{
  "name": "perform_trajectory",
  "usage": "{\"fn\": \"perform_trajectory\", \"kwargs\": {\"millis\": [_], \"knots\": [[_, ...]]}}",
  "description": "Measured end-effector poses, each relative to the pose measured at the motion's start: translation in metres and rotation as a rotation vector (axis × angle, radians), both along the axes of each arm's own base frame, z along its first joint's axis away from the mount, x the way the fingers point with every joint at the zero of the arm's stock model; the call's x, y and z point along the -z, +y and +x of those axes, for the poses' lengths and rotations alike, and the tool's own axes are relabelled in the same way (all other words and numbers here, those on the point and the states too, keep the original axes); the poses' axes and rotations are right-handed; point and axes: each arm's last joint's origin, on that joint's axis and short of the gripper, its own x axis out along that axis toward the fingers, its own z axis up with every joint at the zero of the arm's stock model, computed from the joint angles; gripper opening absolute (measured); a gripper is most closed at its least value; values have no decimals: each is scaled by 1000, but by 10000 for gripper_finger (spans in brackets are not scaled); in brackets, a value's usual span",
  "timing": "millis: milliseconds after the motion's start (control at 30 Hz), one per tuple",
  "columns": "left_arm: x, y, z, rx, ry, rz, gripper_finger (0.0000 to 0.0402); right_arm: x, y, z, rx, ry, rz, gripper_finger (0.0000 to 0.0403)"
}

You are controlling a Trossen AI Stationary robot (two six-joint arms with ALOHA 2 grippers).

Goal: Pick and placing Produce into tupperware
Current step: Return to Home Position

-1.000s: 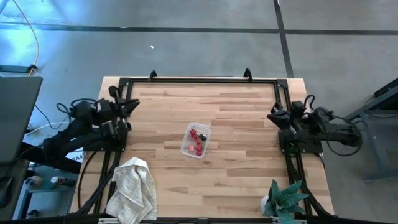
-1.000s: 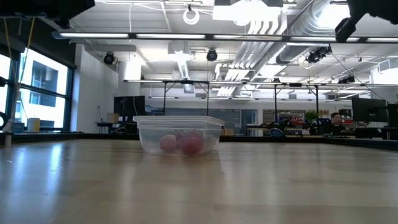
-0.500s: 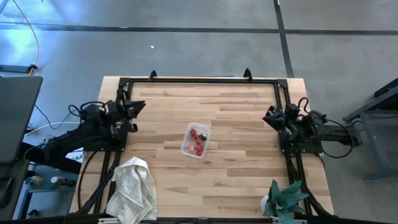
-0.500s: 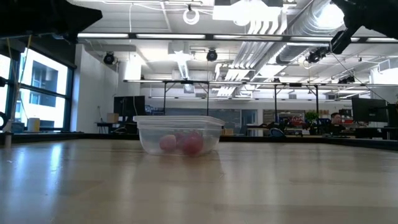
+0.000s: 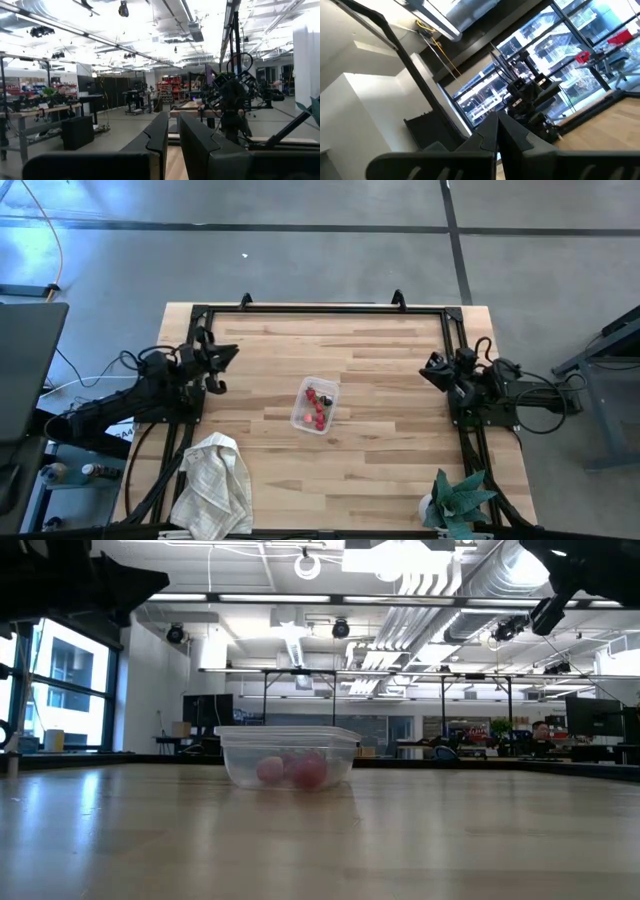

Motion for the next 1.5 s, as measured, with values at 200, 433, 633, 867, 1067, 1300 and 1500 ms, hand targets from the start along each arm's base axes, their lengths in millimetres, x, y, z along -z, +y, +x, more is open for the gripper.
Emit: {"fn": "perform_trajectory", "kwargs": {"millis": [200, 433, 633, 867, 1067, 1300, 1500], "knots": [[13, 2, 3, 1, 37, -39, 37, 8, 0, 3, 2, 91, 2, 0], [26, 2, 6, 35, 189, -41, 37, 28, 0, 7, 3, 305, 8, 0], [37, 3, 8, 26, 319, -41, 37, 45, 0, 7, 11, 476, -36, 0], [38, 4, 7, -29, 378, 62, 37, 48, -1, 8, 82, 506, -441, 0], [38, 4, 7, -62, 410, 119, 37, 48, -2, 7, 160, 520, -579, 0], [38, 4, 7, -73, 436, 176, 37, 48, -2, 7, 167, 520, -624, 0], [38, 4, 7, -73, 436, 176, 37, 48, -3, 7, 167, 521, -620, 0]]}}
